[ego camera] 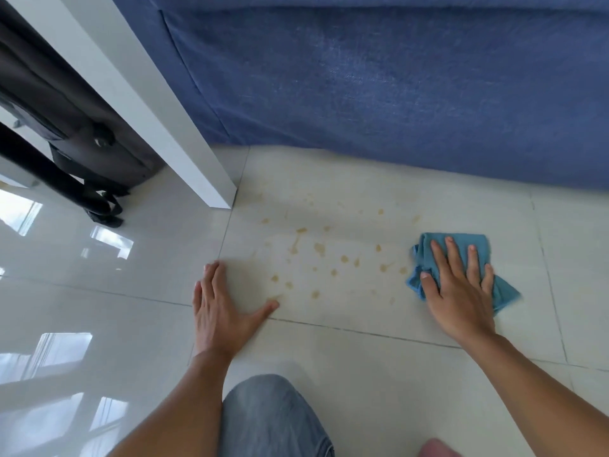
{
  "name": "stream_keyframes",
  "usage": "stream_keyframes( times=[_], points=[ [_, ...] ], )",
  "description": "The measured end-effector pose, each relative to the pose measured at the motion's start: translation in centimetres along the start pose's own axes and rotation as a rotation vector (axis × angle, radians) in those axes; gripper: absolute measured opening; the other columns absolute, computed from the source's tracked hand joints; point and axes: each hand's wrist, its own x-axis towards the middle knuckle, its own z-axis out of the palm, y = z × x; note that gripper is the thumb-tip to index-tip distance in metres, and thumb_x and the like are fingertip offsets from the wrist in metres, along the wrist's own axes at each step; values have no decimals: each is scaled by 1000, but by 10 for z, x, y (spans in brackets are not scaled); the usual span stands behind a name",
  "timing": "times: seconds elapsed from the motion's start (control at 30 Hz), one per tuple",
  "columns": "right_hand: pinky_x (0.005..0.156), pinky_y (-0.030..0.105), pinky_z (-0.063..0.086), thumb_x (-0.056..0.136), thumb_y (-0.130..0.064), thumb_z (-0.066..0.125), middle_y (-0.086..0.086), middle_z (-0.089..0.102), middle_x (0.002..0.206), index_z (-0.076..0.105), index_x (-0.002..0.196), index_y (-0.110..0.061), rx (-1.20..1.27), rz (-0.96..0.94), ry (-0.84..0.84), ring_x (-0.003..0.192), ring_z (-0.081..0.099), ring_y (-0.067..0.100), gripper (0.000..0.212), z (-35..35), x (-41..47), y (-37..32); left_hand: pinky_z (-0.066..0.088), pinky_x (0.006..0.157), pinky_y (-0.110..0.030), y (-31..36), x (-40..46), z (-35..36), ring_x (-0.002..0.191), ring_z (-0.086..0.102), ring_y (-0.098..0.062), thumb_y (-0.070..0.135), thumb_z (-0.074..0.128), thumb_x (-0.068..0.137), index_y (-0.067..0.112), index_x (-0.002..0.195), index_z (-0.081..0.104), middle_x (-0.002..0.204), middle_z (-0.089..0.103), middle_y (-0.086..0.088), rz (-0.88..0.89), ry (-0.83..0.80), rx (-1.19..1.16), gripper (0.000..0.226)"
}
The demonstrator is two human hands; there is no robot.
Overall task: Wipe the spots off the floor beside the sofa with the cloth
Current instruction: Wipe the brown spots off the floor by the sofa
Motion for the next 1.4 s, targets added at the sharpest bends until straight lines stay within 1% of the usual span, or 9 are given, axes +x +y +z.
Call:
stream_keyframes(
  times=[0.13, 0.23, 0.3, 0.53, 0.7, 0.87, 1.03, 1.2, 1.4],
  points=[
    [123, 46, -5, 95, -53, 16, -11, 0, 167, 9, 157, -37, 32, -6, -11, 153, -8, 19, 65, -2, 7, -3, 9, 126, -44, -3, 4, 2, 154, 3, -23, 90, 63, 55, 9, 157, 14, 164, 14, -7, 53, -20, 67, 139],
    [123, 46, -3, 99, -46, 22, -11, 3, 167, 12, 157, -36, 56, 24, 14, 154, -6, 18, 59, -2, 22, -7, -10, 125, -39, -10, 2, 5, 154, -16, -20, 103, 48, 50, 8, 159, -3, 168, -3, -12, 132, -114, 157, 153],
    [123, 48, -4, 103, -41, 27, -11, 1, 167, 10, 157, -37, 65, 34, 7, 154, -8, 18, 56, -3, 37, -14, -10, 125, -40, -12, 2, 3, 153, -21, -20, 107, 38, 48, 7, 159, -7, 168, -9, -13, 155, -152, 194, 156],
    [124, 41, -4, 97, -38, 20, -16, 3, 166, 12, 157, -38, 56, -205, -56, 152, -11, 9, 60, -10, 43, -6, -7, 125, -44, -11, 1, 1, 153, -22, -24, 108, 31, 50, 4, 158, -7, 167, -12, -16, 163, -185, 273, 155],
    [123, 45, -6, 104, -32, 26, -11, 1, 167, 13, 158, -34, 75, -32, -17, 154, -7, 18, 55, -15, 82, -26, -3, 126, -45, -11, 5, 2, 155, -15, -26, 104, 37, 55, 3, 159, 4, 167, -3, -19, 175, -158, 266, 149],
    [125, 43, 3, 95, -23, 26, -12, 18, 165, 27, 154, -32, 141, -300, -6, 153, 2, 11, 60, -11, 61, -24, -6, 126, -42, -8, 1, 1, 154, -18, -23, 104, 35, 57, 4, 159, 5, 168, -6, -17, 165, -163, 252, 147],
    [124, 45, 0, 101, -24, 29, -8, 11, 167, 22, 156, -29, 111, -99, 25, 154, 0, 18, 56, -11, 99, -49, -8, 125, -41, -9, 3, 1, 154, -18, -24, 104, 34, 58, 3, 159, 6, 168, -4, -17, 169, -162, 252, 145],
    [124, 42, 2, 92, -21, 27, -14, 20, 163, 32, 153, -29, 165, -401, -43, 153, 4, 10, 61, -2, 69, -58, -5, 126, -43, -11, 2, 0, 155, -15, -25, 103, 32, 60, 3, 159, 8, 168, -3, -18, 180, -158, 242, 143],
    [124, 44, 0, 99, -23, 29, -9, 18, 165, 29, 154, -31, 173, -165, 8, 154, 4, 19, 56, -8, 100, -74, -3, 126, -45, -12, 3, 2, 155, -14, -26, 102, 31, 63, 2, 159, 8, 167, -3, -18, 190, -149, 247, 140]
  ],
)
